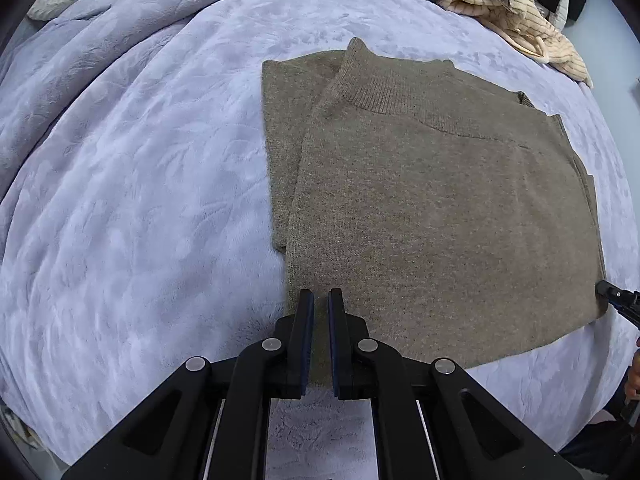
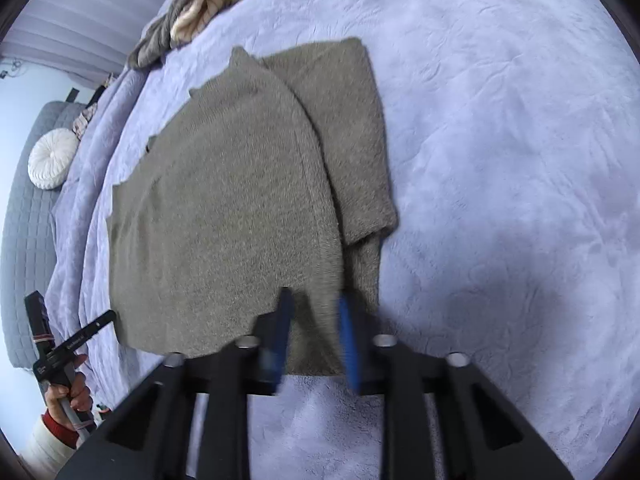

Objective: Fold small clothes

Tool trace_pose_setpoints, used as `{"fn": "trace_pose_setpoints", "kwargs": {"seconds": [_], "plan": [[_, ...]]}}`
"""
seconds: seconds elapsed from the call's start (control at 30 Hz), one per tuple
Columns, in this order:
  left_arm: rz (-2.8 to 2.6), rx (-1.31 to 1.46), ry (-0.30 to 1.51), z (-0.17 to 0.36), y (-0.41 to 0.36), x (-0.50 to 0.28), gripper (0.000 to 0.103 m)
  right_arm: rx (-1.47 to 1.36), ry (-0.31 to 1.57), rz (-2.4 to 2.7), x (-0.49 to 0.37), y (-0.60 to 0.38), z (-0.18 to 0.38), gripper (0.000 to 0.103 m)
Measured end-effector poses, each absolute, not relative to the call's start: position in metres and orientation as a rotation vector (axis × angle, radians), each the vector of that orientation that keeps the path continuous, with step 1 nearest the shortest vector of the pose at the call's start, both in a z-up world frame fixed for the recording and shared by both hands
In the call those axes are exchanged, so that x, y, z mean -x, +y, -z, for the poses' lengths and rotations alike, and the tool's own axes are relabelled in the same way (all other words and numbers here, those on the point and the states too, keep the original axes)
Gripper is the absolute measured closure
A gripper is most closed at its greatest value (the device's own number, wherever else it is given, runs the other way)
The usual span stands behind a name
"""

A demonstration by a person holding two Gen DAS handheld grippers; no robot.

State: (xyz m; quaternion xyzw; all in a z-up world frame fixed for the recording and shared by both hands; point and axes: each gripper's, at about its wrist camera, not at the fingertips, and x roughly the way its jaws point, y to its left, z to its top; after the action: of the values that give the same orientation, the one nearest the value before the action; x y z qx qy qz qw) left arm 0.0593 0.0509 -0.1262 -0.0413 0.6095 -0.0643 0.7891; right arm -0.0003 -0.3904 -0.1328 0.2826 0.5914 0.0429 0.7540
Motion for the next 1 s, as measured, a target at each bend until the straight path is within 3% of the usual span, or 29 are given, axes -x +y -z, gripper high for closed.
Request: {"fn": "trace_pose_setpoints", "kwargs": {"seconds": [0.03,0.07,0.1,0.13,0.37,0.77,0.87,0.9,1.0], "plan": [[0.139,0.093,1.314,0.126,0.051,-0.058,0.09,-0.6,1.291,-0.102,0.001,-0.387,0.131,0.097],[0.136,0.094,1.316,0.125,0.052,-0.057,0.048,-0.588,1.283,-0.111,0.002,-0.386,0.127,0.097],[0.122,0.089,1.314,0.125,0.053,-0.055,0.02,-0.574,1.275,-0.121,0.004,-0.384,0.123,0.097],[0.094,0.081,1.287,0.12,0.054,-0.053,0.0,-0.548,1.268,-0.123,0.008,-0.383,0.117,0.097],[0.103,0.07,1.276,0.118,0.049,-0.049,0.001,-0.542,1.345,-0.019,0.024,-0.399,0.146,0.097],[0.146,0.1,1.356,0.121,0.045,-0.032,0.001,-0.389,1.313,0.044,0.04,-0.358,0.093,0.094],[0.157,0.096,1.364,0.117,0.042,-0.023,0.001,-0.384,1.322,0.009,0.044,-0.338,0.086,0.073],[0.159,0.093,1.369,0.117,0.042,-0.02,0.001,-0.384,1.328,-0.009,0.045,-0.329,0.084,0.061],[0.151,0.087,1.387,0.115,0.043,-0.012,0.001,-0.383,1.348,-0.059,0.048,-0.306,0.084,0.059]]}}
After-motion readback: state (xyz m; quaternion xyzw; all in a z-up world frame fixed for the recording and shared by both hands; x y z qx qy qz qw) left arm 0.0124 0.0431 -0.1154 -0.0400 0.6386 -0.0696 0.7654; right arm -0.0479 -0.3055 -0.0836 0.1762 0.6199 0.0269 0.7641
